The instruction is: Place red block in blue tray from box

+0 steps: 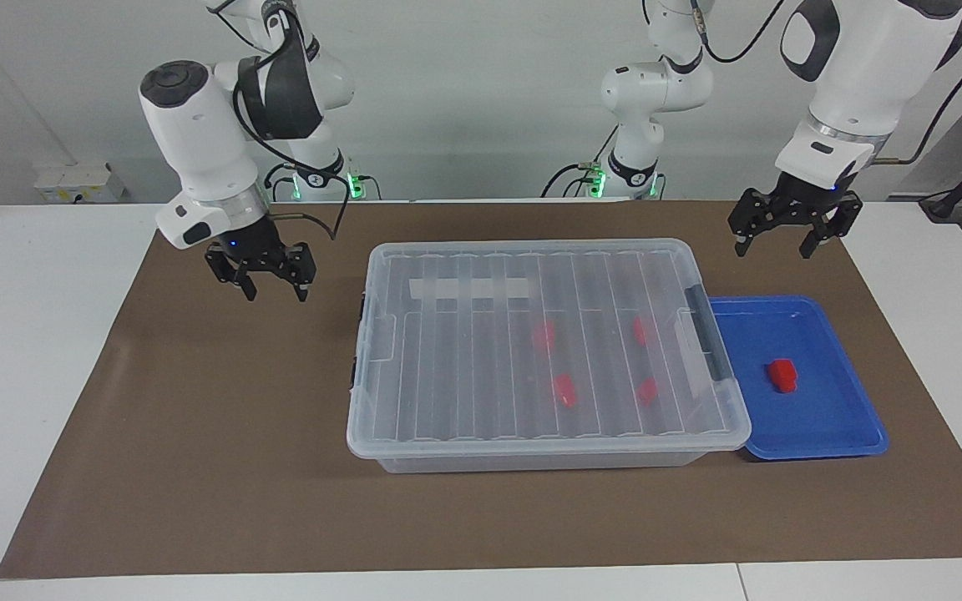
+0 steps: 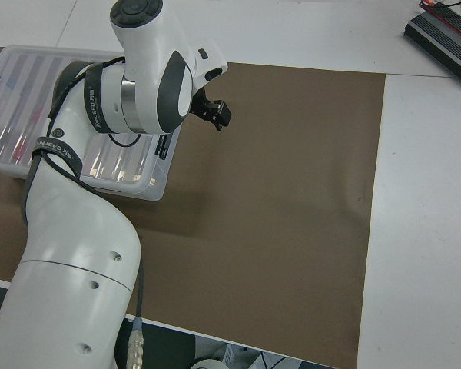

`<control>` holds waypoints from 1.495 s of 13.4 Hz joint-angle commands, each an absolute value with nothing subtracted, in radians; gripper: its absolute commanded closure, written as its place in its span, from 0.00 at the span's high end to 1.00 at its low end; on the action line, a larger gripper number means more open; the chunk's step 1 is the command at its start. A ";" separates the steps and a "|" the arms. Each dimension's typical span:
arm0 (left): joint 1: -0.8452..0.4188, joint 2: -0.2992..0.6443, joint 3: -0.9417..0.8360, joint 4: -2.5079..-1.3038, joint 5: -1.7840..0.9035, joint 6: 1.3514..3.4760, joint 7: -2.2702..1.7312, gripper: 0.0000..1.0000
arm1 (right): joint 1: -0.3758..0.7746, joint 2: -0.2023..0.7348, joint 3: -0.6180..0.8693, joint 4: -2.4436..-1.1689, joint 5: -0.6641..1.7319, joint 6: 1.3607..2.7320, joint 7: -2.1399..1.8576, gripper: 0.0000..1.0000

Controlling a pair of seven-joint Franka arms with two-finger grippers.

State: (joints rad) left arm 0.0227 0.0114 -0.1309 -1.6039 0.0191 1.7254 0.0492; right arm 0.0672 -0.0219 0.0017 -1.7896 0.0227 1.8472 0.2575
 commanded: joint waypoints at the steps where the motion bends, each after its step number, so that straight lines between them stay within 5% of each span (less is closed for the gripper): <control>1: 0.031 -0.017 -0.132 -1.637 0.031 1.720 0.064 1.00 | 0.046 -0.008 0.005 -1.711 0.002 1.784 0.296 1.00; 4: 0.031 -0.017 -0.132 -1.638 0.031 1.718 0.063 1.00 | 0.018 0.020 0.009 -1.583 -0.054 1.671 0.288 1.00; 9: 0.032 -0.041 -0.132 -1.638 0.032 1.706 0.064 1.00 | -0.011 -0.035 0.008 -1.603 -0.032 1.557 0.236 1.00; 20: 0.034 -0.041 -0.130 -1.638 0.031 1.704 0.061 1.00 | 0.005 -0.055 0.017 -1.658 -0.008 1.598 0.183 1.00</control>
